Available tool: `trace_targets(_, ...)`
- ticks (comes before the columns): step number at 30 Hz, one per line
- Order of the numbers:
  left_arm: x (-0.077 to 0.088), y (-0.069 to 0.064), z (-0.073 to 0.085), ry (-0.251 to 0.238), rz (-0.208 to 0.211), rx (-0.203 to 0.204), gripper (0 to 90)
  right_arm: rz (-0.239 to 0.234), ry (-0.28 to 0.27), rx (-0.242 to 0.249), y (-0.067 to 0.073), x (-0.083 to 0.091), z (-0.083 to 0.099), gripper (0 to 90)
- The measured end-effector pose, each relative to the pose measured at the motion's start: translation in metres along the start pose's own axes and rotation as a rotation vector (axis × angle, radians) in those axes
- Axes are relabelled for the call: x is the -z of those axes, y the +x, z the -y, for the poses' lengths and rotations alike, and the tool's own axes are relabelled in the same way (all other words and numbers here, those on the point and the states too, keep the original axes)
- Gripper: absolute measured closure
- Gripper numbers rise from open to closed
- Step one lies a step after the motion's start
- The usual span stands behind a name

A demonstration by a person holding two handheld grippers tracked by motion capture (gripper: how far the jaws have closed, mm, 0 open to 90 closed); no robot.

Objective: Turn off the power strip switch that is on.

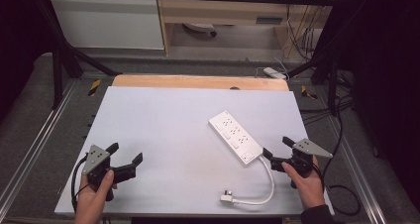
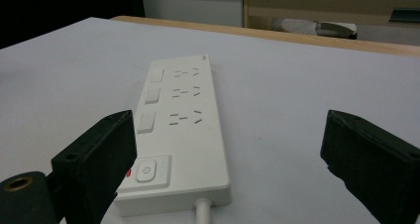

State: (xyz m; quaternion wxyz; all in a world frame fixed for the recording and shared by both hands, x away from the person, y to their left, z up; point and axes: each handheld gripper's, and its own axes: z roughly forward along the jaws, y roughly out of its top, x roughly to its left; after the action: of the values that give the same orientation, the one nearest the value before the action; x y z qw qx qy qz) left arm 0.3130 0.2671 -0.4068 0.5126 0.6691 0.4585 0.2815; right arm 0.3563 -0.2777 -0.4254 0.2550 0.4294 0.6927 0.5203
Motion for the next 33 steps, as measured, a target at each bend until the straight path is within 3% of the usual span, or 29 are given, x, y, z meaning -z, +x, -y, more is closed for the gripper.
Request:
trace_targets(8,-0.001,0.000,0.000,0.004,0.000,0.000,6.0,0.000,0.013,0.003,0.002,-0.002,0.000,9.7)
trace_targets(10,-0.001,-0.001,0.001,0.010,0.004,-0.006,6.0,-0.001,0.022,0.010,0.005,-0.002,-0.001,16.1)
trace_targets(14,-0.002,-0.002,0.001,0.016,0.010,-0.012,6.0,-0.007,0.025,0.018,0.008,-0.003,-0.003,17.4)
trace_targets(33,-0.002,-0.001,0.001,0.022,0.012,-0.016,5.8,0.001,0.014,0.004,0.010,0.001,-0.011,3.4)
